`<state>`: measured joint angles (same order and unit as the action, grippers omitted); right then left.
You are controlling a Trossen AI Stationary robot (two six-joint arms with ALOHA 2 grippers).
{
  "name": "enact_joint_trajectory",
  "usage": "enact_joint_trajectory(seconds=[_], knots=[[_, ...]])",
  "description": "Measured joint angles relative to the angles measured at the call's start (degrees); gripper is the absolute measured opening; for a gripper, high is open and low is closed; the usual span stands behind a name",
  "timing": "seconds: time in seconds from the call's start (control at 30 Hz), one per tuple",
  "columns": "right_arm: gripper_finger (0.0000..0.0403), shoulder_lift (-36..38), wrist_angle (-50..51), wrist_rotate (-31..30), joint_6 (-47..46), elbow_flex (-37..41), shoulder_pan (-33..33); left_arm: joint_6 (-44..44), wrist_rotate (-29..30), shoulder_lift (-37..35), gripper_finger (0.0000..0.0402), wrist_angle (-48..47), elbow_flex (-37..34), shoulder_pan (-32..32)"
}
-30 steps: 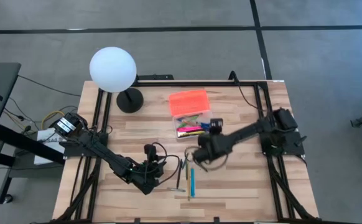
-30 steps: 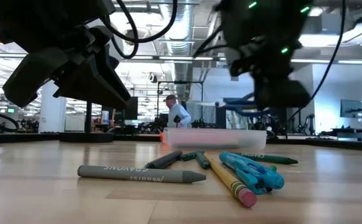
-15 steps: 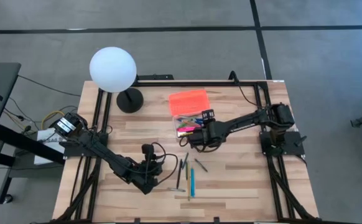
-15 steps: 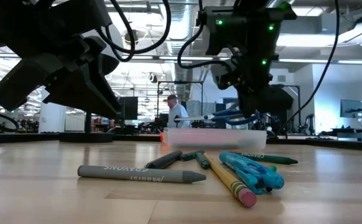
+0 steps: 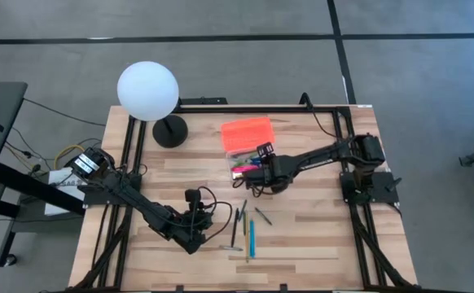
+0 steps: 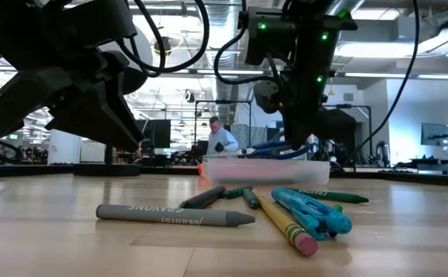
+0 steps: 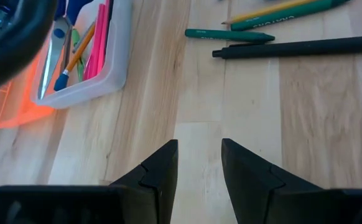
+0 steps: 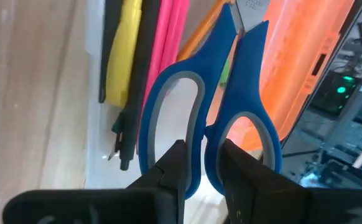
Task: Pick & place school supplies into a supply box
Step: Put the blue scissors into the orange supply box
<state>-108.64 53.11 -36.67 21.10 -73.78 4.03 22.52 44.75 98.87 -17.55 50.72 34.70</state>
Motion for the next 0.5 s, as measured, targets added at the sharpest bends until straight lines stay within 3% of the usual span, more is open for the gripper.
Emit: enact_joint_trajectory(seconds=[0.5], knots=[[0.0088,-0.3,0.4,3.8,-4.9,0.0,-2.7,0.0,0.0,0.0,0.0118,0.0,0.0,0.0]])
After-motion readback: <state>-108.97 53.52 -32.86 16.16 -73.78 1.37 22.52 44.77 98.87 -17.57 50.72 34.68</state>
